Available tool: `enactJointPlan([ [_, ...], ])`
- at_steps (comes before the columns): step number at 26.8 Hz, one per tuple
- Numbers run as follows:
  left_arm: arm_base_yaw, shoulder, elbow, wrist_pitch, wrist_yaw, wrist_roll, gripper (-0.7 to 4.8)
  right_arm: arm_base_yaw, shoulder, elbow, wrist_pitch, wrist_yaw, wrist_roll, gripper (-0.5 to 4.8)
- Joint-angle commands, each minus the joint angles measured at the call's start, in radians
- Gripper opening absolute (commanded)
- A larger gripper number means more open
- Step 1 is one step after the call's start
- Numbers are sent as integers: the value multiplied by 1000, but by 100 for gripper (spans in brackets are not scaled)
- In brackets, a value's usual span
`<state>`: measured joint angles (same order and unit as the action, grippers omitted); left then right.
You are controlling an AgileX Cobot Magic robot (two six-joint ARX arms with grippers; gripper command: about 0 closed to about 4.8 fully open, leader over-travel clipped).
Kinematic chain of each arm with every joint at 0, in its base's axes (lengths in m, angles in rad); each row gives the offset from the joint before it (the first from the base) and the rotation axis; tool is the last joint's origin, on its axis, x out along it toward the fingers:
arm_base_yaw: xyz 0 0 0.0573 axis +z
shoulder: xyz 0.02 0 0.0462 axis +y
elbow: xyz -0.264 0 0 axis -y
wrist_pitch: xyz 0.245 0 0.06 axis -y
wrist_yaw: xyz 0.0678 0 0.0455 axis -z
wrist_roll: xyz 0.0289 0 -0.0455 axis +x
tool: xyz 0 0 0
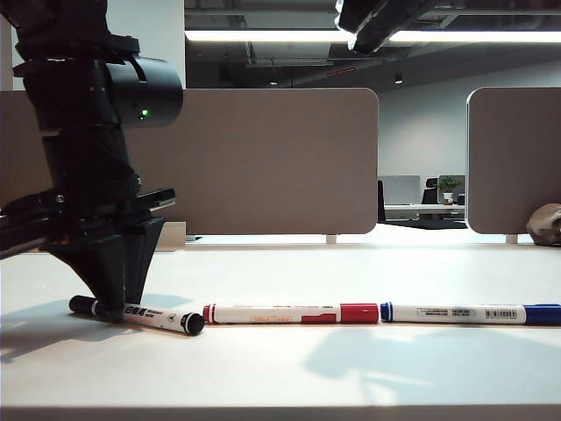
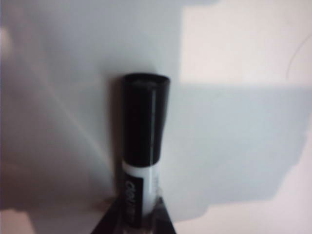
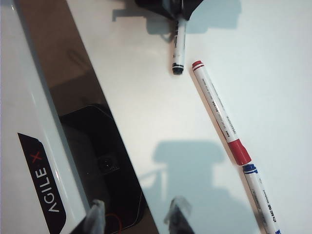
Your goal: Pick up the markers one by one and line them up horizontally in a straight line on the table.
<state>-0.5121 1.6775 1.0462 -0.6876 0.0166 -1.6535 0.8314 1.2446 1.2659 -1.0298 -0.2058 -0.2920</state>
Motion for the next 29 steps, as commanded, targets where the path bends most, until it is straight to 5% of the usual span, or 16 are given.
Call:
enactJointPlan([
  [1,22,7,-8,-33,-20,-2,15,0,-5,4,5,-6,5,174],
  [15,91,7,-8,-22,-14,-6,-5,0,-5,4,-2,-5,5,174],
  [29,87,7,-8,78,11,-109,-5,-1,-5,4,-5,0,4,174],
])
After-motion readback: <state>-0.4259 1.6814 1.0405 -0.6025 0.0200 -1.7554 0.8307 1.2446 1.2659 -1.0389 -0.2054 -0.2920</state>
